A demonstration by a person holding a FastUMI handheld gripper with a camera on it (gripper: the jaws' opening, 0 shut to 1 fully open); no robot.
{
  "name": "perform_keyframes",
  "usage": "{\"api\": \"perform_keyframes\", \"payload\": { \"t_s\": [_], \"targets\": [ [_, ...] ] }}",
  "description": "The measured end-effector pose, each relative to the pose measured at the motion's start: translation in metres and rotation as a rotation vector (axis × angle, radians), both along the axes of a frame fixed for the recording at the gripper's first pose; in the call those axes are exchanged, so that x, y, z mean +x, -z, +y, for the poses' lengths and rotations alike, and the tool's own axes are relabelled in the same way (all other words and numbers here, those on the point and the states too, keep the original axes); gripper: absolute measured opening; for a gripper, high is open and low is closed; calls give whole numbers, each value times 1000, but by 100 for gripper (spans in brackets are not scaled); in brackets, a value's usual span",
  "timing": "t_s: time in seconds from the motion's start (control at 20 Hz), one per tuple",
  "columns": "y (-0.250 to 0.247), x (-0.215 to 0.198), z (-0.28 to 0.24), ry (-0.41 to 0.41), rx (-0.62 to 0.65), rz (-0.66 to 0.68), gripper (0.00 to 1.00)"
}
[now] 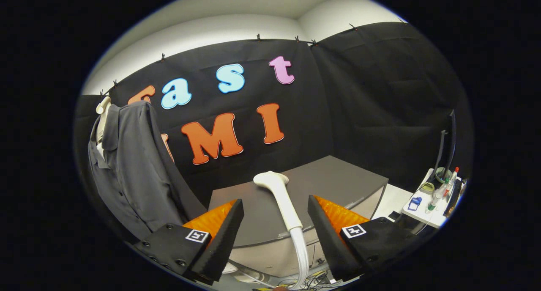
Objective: Iron the clothes twice with a garment steamer, once on the left side and once on the right side.
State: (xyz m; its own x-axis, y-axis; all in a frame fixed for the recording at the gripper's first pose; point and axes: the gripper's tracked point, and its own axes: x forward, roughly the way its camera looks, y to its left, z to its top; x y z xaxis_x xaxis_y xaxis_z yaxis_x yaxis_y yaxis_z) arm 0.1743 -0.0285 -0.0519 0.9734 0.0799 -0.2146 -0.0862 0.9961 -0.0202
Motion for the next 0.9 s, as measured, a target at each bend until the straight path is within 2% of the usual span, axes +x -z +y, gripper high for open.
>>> {"api": "perform_keyframes", "payload": {
  "t_s": [0.4,0.65,0.75,0.9],
  "targets": [
    [53,96,-17,-75,-51,159,98],
    [96,138,-27,-70,-78,251,98],
    [110,151,-27,-75,-81,278,95],
    [124,164,-24,-86,-86,310,86]
  ]
}}
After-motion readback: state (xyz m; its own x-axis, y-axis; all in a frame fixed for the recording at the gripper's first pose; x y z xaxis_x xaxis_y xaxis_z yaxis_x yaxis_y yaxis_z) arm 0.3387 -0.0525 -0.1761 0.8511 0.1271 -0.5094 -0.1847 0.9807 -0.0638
